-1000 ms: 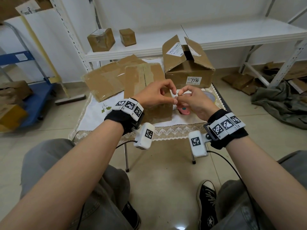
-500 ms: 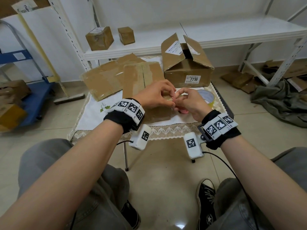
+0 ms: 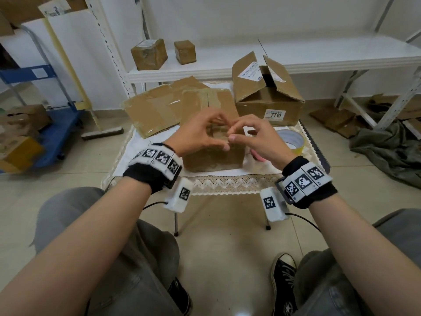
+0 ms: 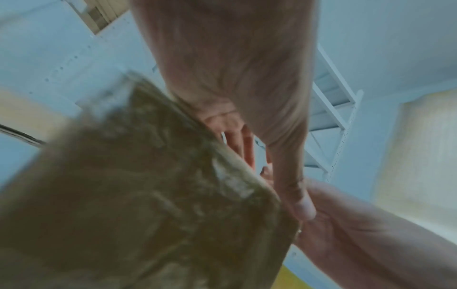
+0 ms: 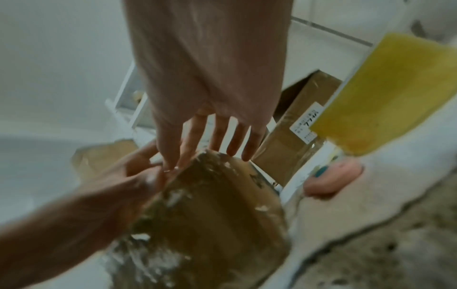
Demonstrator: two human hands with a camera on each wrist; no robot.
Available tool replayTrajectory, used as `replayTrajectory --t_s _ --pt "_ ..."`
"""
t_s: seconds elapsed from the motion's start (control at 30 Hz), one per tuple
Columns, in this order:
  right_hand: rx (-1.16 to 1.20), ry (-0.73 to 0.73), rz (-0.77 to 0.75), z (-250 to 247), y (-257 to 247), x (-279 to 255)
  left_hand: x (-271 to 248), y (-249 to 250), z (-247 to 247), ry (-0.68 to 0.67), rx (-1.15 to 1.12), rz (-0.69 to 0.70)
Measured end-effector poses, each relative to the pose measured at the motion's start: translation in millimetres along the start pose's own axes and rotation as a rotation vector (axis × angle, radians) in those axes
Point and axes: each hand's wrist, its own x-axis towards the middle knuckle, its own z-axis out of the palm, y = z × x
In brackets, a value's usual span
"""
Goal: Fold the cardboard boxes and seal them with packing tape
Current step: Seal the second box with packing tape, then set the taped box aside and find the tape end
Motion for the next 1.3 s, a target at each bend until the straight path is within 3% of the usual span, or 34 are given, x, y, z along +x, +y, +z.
replayTrajectory --t_s 0.07,0.27,0.53,0.7,0.9,1.0,1.07,1.13,1.2,1.3 --pt "-0.043 -0.019 -0.023 -0.2 0.6 2.3 -19.6 -14.1 -2.8 0.091 0.043 -0.005" --pt "-0.104 -0.035 -0.098 -2.5 4.1 6.1 -52.0 -44.1 1.8 0.275 -0.135 0.011" --pt "-0.142 -0.08 -0.174 -2.2 12.8 8.8 -71.7 -46.0 6.5 0.522 -0.388 -0.093" --pt "-0.024 -0.068 -0.102 -2.0 14.7 6.6 -73.2 -51.3 -0.1 0.433 -0.412 -0.074" --pt "-0.03 -0.032 -0.097 -2.5 13.8 6.3 -79.5 -64.3 -13.8 0.21 -0.361 -0.122" --pt "0.022 -0.02 -0.047 -0.6 13.1 6.3 -77.3 -63.8 -16.5 0.215 -0.409 -0.162" --pt "0.131 0.008 0.083 -0.5 12.6 6.9 -73.9 -63.8 -15.2 0.272 -0.566 -0.247" --pt "0.218 0.005 0.276 2.3 10.6 5.6 -68.5 -69.6 -11.3 0.301 -0.695 -0.431" --pt "0.27 -0.049 0.42 8.3 9.9 5.8 -62.5 -71.2 -7.6 0.279 -0.679 -0.625" --pt "0.283 -0.094 0.469 13.9 4.5 10.1 -52.5 -61.5 -1.0 0.239 -0.617 -0.647"
